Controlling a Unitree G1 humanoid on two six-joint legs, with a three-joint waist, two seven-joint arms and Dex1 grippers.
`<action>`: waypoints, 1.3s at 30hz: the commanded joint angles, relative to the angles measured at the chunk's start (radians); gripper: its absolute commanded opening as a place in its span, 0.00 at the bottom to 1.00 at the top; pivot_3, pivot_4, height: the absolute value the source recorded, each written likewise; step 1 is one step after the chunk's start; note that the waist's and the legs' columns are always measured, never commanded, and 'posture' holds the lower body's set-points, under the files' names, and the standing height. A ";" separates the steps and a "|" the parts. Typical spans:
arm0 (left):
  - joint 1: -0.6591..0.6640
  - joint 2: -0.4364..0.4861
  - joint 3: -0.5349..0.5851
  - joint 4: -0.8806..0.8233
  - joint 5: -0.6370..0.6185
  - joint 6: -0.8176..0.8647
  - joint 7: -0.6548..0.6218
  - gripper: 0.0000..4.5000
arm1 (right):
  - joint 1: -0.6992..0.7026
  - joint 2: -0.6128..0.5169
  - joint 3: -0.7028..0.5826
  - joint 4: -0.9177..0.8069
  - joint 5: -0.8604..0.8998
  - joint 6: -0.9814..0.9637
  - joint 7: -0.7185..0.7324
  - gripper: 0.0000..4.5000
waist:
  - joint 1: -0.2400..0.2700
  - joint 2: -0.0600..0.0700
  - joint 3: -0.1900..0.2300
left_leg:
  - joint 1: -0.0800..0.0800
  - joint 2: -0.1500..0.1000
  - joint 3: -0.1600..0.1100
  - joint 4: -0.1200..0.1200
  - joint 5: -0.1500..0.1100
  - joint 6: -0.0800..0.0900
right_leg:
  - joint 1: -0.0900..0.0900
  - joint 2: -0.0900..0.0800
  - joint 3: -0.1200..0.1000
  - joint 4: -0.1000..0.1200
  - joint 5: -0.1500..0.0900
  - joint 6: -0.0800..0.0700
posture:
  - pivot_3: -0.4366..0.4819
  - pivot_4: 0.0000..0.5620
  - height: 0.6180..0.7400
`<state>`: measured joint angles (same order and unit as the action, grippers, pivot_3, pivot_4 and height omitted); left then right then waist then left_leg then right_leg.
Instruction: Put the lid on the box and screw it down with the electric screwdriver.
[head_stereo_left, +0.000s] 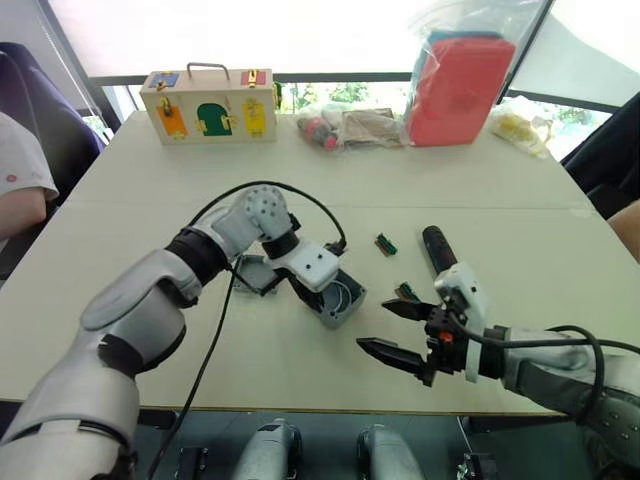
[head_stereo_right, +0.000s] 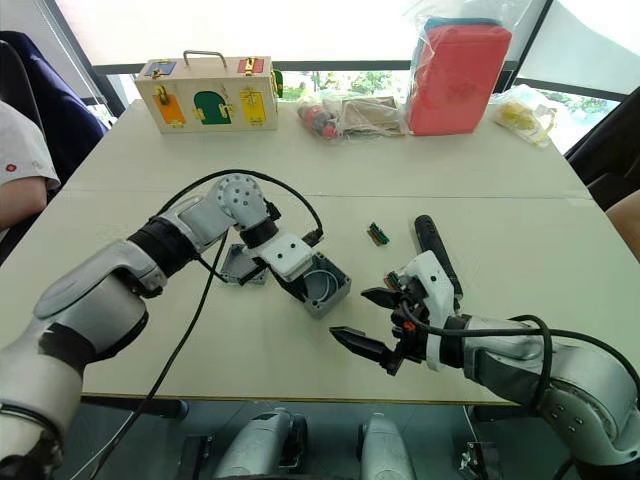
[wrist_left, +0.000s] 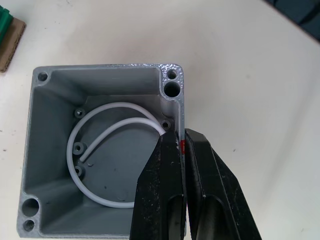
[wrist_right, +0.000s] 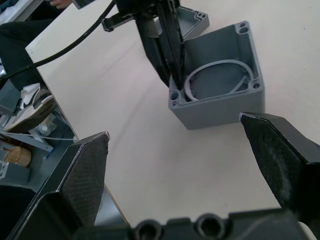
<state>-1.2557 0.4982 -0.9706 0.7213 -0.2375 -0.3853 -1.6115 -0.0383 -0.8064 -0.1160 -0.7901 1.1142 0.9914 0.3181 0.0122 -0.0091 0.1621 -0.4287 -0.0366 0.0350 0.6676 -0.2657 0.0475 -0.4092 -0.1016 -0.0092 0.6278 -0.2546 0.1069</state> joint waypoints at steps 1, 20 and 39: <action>-0.045 0.004 -0.052 -0.004 -0.078 -0.044 -0.003 0.13 | 0.005 0.012 -0.014 -0.042 0.015 -0.019 -0.023 1.00 | 0.000 0.000 0.000 | 0.000 0.000 0.000 0.000 0.000 0.000 | 0.000 0.000 0.000 0.000 0.000 0.000 | 0.48 0.27 1.00; -0.052 0.384 0.393 -0.229 -0.112 0.872 0.242 0.67 | -0.302 -0.023 0.052 -0.008 0.065 -0.025 0.041 1.00 | -0.025 -0.001 0.001 | 0.002 0.001 -0.002 0.000 0.000 0.000 | 0.001 0.005 -0.002 0.003 -0.004 0.006 | 0.48 0.27 1.00; 0.355 0.200 0.844 -0.674 -0.064 1.927 1.009 0.67 | -0.489 0.094 0.415 0.170 -0.488 -0.211 0.309 1.00 | -0.014 -0.003 0.001 | 0.001 -0.002 -0.005 0.001 0.004 -0.008 | 0.000 0.004 0.000 0.007 -0.004 0.007 | 0.48 0.27 1.00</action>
<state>-0.8965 0.7014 -0.1531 0.0512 -0.3029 1.5263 -0.6233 -0.5139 -0.7216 0.3112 -0.6026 0.6465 0.7904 0.6242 -0.0016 -0.0118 0.1635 -0.4274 -0.0390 0.0298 0.6684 -0.2609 0.0390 -0.4090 -0.0972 -0.0093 0.6346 -0.2587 0.1135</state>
